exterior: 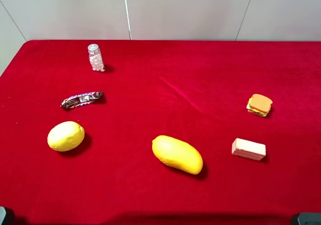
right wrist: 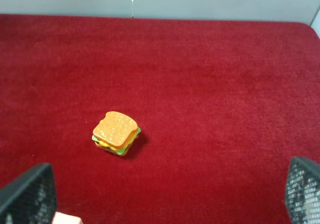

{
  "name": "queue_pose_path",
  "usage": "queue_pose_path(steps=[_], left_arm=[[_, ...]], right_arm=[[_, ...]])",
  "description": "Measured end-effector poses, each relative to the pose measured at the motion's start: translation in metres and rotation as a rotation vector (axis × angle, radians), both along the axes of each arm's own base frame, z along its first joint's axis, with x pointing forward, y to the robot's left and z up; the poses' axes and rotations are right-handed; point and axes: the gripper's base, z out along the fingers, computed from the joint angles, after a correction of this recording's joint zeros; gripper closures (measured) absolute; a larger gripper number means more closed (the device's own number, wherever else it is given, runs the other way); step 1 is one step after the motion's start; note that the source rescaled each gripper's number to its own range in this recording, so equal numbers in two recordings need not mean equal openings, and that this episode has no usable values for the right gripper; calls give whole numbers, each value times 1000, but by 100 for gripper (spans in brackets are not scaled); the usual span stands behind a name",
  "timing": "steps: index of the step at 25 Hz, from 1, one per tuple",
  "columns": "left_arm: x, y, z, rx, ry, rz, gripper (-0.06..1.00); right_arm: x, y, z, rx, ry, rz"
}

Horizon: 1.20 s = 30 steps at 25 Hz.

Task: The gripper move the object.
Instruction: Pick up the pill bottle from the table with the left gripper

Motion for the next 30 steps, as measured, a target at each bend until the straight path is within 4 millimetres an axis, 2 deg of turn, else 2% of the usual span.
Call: queue_pose_path(steps=[30], left_arm=[[0,0,0,0,0,0,16]], right_arm=[[0,0,0,0,-1,0]])
